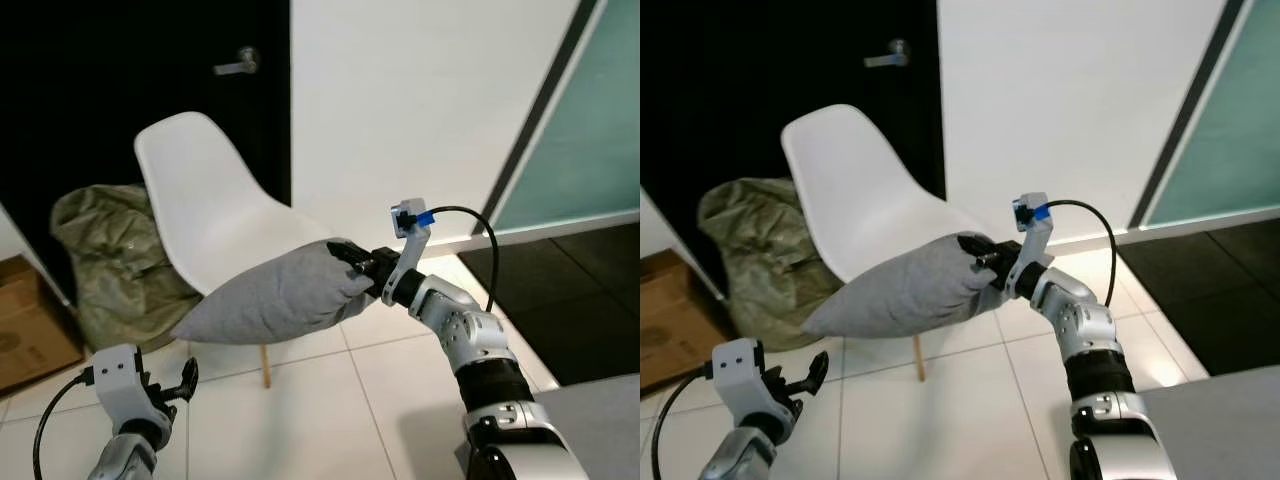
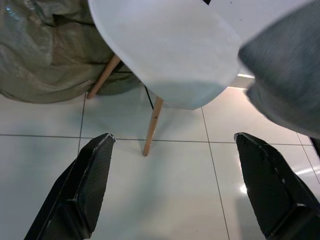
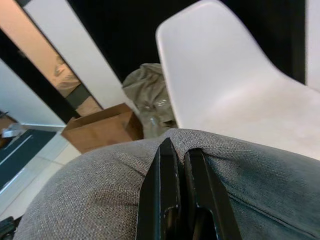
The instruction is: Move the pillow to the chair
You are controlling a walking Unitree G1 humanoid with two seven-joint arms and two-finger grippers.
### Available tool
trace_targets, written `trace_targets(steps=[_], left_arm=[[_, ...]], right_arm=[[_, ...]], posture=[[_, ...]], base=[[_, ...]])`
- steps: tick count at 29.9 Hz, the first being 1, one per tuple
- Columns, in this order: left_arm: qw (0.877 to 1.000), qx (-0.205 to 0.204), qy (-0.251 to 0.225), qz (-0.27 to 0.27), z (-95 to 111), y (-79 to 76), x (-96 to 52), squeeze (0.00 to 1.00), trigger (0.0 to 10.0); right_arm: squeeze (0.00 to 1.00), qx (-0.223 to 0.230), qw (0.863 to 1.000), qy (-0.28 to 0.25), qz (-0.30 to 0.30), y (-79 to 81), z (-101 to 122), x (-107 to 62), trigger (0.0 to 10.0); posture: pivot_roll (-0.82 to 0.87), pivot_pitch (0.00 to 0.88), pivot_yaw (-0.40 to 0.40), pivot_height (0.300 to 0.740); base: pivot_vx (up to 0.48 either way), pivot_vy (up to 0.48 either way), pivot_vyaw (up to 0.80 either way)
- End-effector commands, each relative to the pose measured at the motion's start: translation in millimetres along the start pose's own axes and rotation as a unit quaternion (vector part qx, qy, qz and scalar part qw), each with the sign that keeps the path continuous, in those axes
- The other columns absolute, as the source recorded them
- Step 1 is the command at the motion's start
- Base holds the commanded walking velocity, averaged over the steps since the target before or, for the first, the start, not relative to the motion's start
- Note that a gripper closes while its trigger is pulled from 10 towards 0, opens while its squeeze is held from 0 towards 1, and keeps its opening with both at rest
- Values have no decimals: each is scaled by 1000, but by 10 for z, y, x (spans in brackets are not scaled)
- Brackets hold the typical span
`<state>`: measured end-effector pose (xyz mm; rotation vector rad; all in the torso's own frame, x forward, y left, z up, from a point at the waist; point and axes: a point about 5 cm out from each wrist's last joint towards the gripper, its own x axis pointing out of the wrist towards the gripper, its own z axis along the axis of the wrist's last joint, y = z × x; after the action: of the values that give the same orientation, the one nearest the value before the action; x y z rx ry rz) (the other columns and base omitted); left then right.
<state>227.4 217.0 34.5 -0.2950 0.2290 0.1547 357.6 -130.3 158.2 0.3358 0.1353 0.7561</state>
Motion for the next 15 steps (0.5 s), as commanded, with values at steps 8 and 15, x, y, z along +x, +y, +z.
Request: trace_targets(steps=[8, 15], left_arm=[[1000, 13, -1, 16, 19, 81, -10, 0, 10000], [1000, 13, -2, 16, 26, 83, -9, 0, 10000]], right_arm=[[0, -36, 998, -35, -24, -19, 193, 63, 10000], [0, -40, 998, -39, -18, 8, 208, 75, 10000]], posture=[[-110, 50, -31, 739], [-109, 48, -30, 739]], base=[[346, 0, 0], [354, 0, 0]])
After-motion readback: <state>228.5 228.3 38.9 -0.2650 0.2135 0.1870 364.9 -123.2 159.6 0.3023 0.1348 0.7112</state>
